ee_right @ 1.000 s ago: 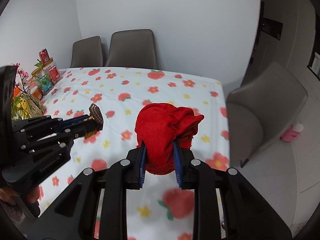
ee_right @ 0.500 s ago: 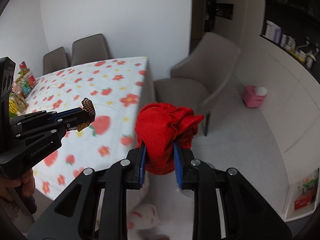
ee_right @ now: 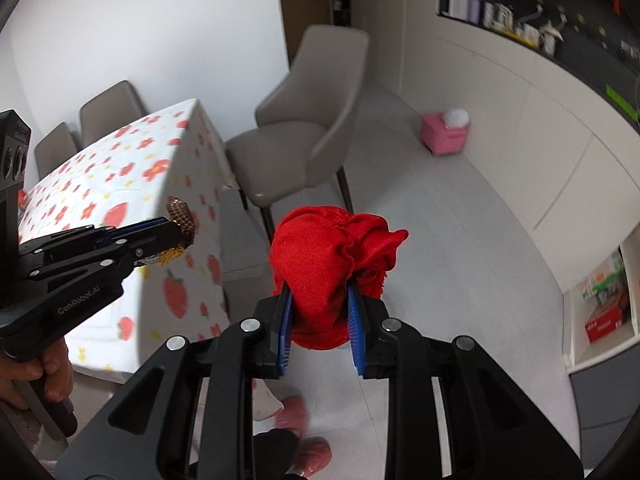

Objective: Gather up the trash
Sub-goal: 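Carry the gold candy and red ball over to the metal bin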

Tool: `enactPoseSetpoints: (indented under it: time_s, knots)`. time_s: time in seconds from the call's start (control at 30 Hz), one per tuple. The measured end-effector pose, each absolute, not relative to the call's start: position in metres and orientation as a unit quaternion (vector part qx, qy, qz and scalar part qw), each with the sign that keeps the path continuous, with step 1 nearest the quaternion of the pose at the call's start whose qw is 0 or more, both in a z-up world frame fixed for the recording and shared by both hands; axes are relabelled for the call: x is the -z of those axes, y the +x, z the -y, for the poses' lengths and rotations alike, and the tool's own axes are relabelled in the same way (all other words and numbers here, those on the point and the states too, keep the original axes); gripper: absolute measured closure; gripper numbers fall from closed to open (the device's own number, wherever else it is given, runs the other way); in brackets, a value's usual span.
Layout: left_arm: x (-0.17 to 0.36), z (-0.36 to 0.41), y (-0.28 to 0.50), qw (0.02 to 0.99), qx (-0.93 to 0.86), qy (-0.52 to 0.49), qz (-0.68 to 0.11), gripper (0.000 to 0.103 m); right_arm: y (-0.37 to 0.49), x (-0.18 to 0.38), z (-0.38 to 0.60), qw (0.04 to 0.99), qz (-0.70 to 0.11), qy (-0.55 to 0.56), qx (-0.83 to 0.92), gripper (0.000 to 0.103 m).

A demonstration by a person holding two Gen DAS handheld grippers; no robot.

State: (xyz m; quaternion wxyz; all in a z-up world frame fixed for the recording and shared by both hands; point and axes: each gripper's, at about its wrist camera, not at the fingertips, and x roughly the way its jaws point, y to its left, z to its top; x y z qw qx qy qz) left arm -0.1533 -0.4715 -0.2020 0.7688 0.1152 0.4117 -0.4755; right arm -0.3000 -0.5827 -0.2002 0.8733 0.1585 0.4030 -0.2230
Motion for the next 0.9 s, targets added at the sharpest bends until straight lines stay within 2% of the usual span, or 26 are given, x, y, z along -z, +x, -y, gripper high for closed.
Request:
enactPoseSetpoints:
  time_s: [0.3,0.47,0.63,0.9]
  knots:
    - [0.272,0.552,-0.114,0.732,0.488,0.131,-0.457,0.091,-0.262,0.258,0.647,0.844,-0.441,0.182,0.246,0.081]
    - [0.333,0.591,-0.091,0.719,0.476,0.133,-0.488,0.091,-0.236,0.305,0.679,0.835,-0.454,0.192,0.244,0.081]
    - [0.391,0.614,-0.087,0.709,0.461,0.143,-0.514,0.091,-0.219,0.354,0.701,0.826,-0.471,0.201,0.234,0.081]
    - [0.451,0.633,-0.086,0.723,0.443,0.132,-0.514,0.091,-0.204,0.427,0.717,0.827,-0.486,0.195,0.204,0.081]
